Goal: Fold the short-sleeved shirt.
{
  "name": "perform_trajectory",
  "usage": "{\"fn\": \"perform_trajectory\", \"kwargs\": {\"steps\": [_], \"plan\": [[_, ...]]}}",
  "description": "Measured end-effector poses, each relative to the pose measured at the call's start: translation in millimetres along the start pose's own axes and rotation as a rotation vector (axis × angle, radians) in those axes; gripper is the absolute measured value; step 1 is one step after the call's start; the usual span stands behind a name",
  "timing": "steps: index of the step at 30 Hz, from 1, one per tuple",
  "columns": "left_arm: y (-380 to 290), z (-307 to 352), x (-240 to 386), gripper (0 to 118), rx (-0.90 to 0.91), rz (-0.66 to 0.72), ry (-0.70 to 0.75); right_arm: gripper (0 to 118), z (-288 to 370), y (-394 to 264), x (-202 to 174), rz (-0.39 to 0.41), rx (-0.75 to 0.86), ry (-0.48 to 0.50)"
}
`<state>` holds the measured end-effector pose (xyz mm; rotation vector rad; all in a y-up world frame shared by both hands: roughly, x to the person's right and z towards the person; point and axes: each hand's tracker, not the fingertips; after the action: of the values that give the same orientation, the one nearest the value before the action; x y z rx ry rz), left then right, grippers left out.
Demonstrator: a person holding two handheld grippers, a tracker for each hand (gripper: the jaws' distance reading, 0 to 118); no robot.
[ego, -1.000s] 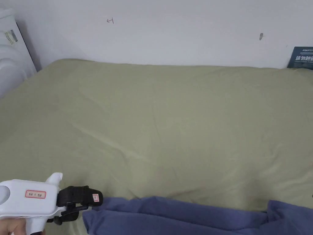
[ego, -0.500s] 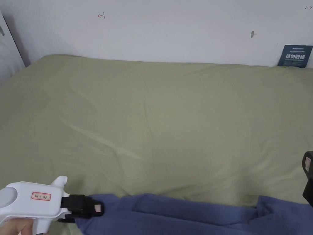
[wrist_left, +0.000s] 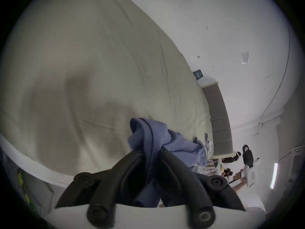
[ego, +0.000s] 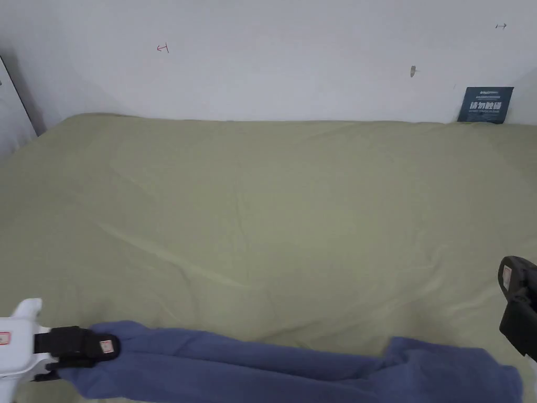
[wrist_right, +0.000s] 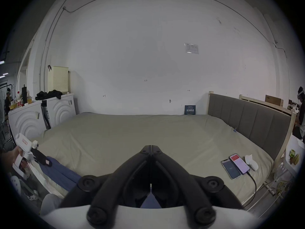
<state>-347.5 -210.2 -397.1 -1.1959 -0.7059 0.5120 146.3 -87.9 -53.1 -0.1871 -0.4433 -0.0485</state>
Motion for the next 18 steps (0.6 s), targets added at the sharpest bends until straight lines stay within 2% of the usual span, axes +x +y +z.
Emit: {"fn": "perform_trajectory", "kwargs": {"steps": [4,10,11,14,16,18], "plan": [[-3.5,24.5,16.1,8,0.045,0.007,0.063,2,0.1,3.4,6.4,-0.001,0.015,-0.002],[-15.7,13.3,106.5,8,0.030,-0.212,0.287,2,4.8,0.6,11.1,-0.029,0.015,0.002],[-18.3,8.5,124.0,8,0.021,-0.270,0.308,2,6.5,-0.2,11.6,-0.026,0.014,0.001],[-28.9,-13.3,174.6,8,-0.023,-0.293,0.335,2,9.4,-3.0,15.7,-0.034,0.006,0.003],[-38.2,-35.9,206.1,8,-0.055,-0.401,0.370,2,11.2,-5.3,19.6,-0.043,-0.001,0.001],[-49.5,-60.5,230.1,8,-0.088,-0.445,0.385,2,13.2,-7.0,23.4,-0.047,-0.006,-0.003]]}}
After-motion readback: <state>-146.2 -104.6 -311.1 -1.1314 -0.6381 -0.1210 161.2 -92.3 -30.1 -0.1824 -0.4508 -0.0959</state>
